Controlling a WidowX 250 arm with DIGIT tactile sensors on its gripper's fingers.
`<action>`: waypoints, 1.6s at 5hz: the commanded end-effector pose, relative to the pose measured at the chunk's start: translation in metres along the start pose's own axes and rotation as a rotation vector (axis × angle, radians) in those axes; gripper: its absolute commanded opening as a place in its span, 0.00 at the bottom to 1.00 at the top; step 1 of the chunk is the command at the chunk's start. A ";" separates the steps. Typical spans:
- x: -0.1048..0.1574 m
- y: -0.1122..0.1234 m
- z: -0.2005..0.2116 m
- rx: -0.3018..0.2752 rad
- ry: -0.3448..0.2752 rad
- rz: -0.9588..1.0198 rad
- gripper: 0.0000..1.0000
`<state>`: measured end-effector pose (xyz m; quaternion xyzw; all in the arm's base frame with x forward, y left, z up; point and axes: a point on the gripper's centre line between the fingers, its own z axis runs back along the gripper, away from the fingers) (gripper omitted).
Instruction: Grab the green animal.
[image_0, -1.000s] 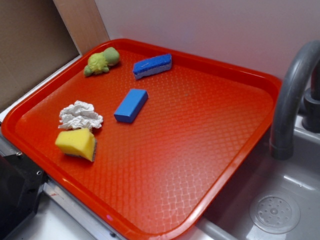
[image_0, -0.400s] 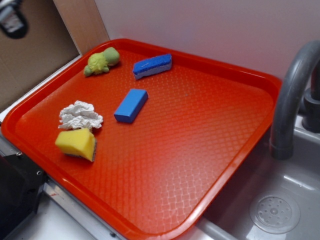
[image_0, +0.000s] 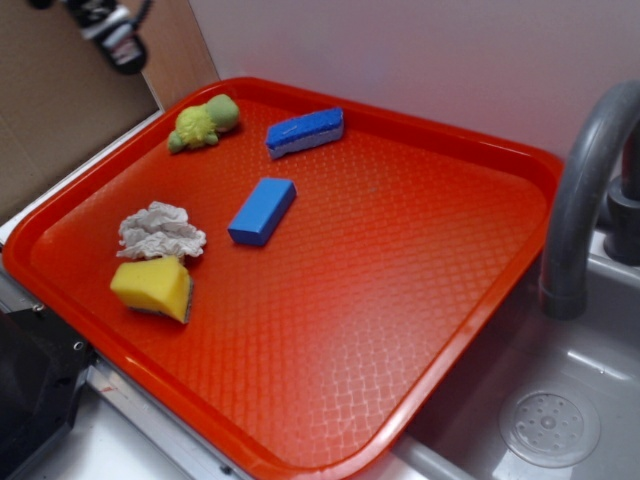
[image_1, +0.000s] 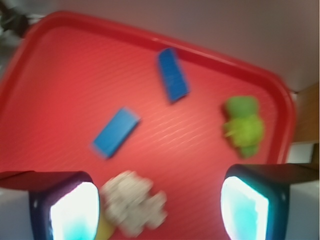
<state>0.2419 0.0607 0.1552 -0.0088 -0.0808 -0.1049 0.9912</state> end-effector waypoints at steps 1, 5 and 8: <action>0.020 0.055 -0.025 0.186 -0.014 0.063 1.00; 0.031 0.101 -0.112 0.139 0.200 -0.035 1.00; 0.033 0.088 -0.127 0.123 0.296 -0.179 0.00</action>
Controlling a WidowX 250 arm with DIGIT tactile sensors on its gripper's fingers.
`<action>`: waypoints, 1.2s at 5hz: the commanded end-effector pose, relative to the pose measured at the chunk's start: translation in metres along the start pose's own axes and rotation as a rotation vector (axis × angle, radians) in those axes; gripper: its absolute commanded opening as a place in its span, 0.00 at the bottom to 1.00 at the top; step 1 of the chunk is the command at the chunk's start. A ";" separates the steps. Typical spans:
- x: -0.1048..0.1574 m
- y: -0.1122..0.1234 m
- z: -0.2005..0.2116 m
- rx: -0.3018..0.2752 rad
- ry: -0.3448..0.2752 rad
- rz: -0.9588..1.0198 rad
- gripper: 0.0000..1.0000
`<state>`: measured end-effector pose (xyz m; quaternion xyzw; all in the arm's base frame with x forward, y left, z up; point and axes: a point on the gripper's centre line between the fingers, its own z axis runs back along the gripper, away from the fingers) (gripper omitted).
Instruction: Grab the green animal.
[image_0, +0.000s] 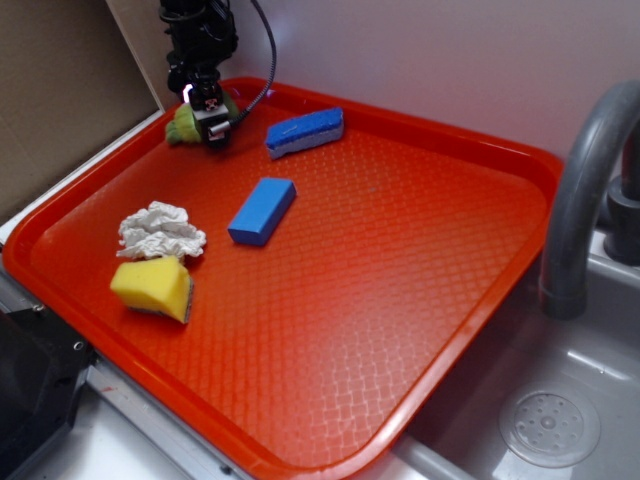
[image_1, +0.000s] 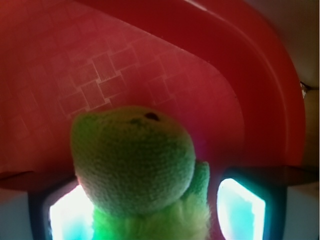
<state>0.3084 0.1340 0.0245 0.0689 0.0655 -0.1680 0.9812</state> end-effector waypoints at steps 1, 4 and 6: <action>-0.008 0.003 0.030 0.038 -0.002 0.031 0.00; -0.043 -0.038 0.150 0.080 0.028 0.406 0.00; -0.064 -0.101 0.204 -0.115 0.053 0.479 0.00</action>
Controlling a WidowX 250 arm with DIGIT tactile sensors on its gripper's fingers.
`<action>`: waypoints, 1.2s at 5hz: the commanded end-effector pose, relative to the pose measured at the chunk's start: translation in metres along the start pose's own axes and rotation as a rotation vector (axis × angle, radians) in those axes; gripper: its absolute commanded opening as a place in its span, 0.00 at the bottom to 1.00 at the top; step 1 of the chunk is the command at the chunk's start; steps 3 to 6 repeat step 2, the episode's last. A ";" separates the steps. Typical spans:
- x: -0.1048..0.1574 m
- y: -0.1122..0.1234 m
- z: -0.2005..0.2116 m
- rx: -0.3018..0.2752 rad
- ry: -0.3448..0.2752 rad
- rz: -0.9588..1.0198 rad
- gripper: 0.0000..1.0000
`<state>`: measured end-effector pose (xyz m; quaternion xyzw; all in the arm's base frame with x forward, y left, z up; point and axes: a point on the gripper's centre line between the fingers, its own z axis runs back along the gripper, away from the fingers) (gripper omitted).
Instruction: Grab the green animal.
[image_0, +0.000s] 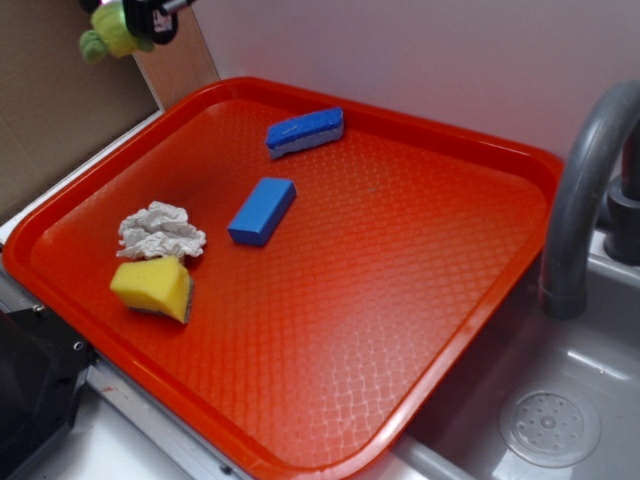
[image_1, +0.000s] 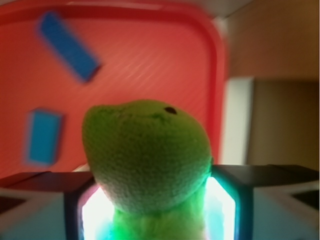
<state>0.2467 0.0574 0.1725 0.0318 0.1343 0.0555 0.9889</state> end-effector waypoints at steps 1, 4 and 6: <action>-0.041 -0.030 0.061 -0.123 -0.114 0.056 0.00; -0.041 -0.034 0.059 -0.100 -0.183 0.022 0.00; -0.041 -0.034 0.059 -0.100 -0.183 0.022 0.00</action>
